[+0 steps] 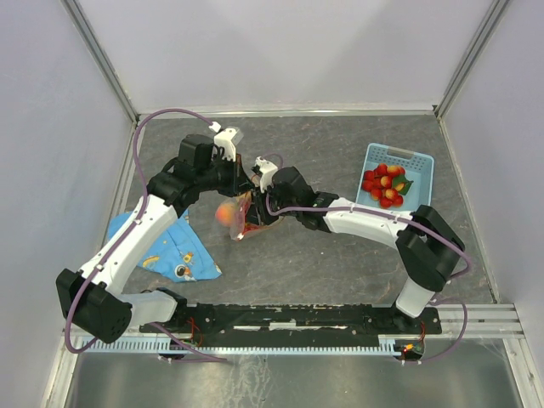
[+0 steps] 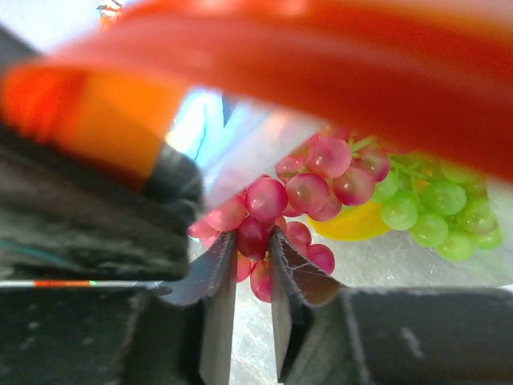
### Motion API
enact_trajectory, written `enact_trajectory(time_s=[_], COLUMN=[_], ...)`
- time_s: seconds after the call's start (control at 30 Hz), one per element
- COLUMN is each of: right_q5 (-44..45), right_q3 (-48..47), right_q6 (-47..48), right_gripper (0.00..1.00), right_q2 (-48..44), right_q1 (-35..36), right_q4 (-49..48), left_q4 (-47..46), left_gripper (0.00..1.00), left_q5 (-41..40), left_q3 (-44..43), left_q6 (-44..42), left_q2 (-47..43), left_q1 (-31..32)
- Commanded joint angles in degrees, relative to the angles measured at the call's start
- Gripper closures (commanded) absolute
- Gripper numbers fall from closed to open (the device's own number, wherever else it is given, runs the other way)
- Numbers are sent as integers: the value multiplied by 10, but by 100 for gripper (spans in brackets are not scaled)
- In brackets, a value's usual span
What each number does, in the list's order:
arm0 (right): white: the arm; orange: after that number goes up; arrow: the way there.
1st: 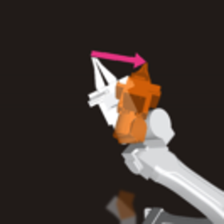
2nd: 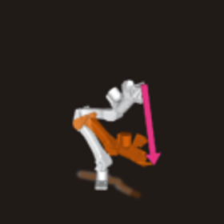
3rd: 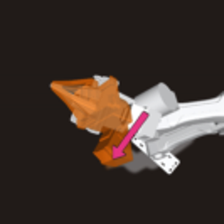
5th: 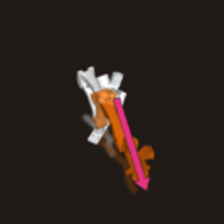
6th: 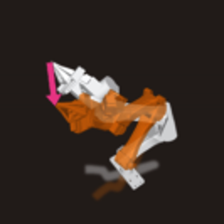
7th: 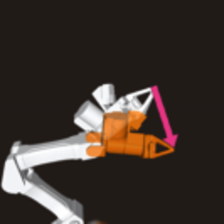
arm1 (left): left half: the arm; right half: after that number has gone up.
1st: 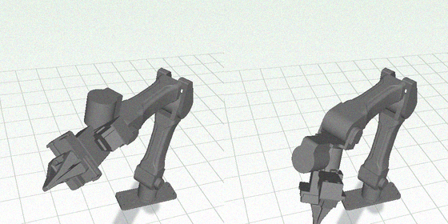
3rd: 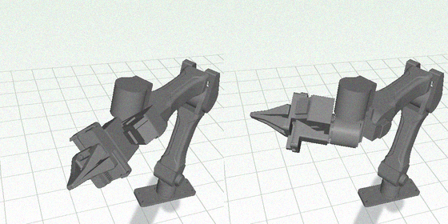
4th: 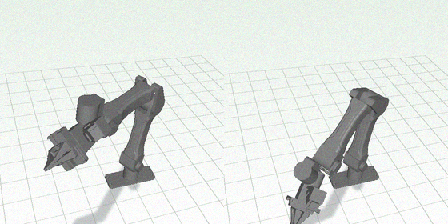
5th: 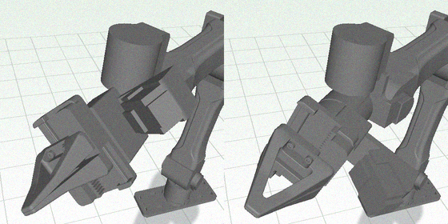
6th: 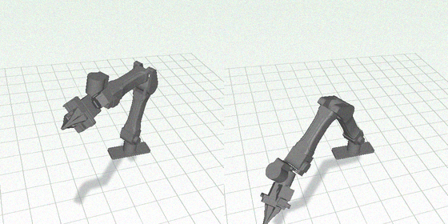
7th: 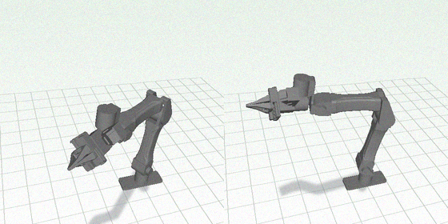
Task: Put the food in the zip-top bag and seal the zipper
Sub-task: Place the fake fruit in the zipper food storage bag.
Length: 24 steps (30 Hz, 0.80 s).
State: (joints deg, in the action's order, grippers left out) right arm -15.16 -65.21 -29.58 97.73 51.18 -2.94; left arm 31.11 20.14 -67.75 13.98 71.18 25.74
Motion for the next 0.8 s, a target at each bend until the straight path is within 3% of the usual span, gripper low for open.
enact_trajectory(time_s=[0.0, 0.37, 0.53, 0.77], right_q5=[-17, 65, 160, 325], right_q3=[-1, -12, -9, 0], right_q6=[-2, 108, 142, 136], right_gripper=[66, 46, 45, 36], right_q2=[-16, -146, -196, -202], right_q1=[2, 1, 1, 0], right_q4=[-46, 121, 187, 204], left_q4=[-34, -34, -34, -34], left_gripper=[97, 97, 97, 97], left_q5=[21, 22, 22, 22], left_q3=[-3, -3, -3, -3], left_q6=[8, 8, 8, 8], left_q2=[-15, -16, -17, -17], left_q1=[1, 1, 1, 1])
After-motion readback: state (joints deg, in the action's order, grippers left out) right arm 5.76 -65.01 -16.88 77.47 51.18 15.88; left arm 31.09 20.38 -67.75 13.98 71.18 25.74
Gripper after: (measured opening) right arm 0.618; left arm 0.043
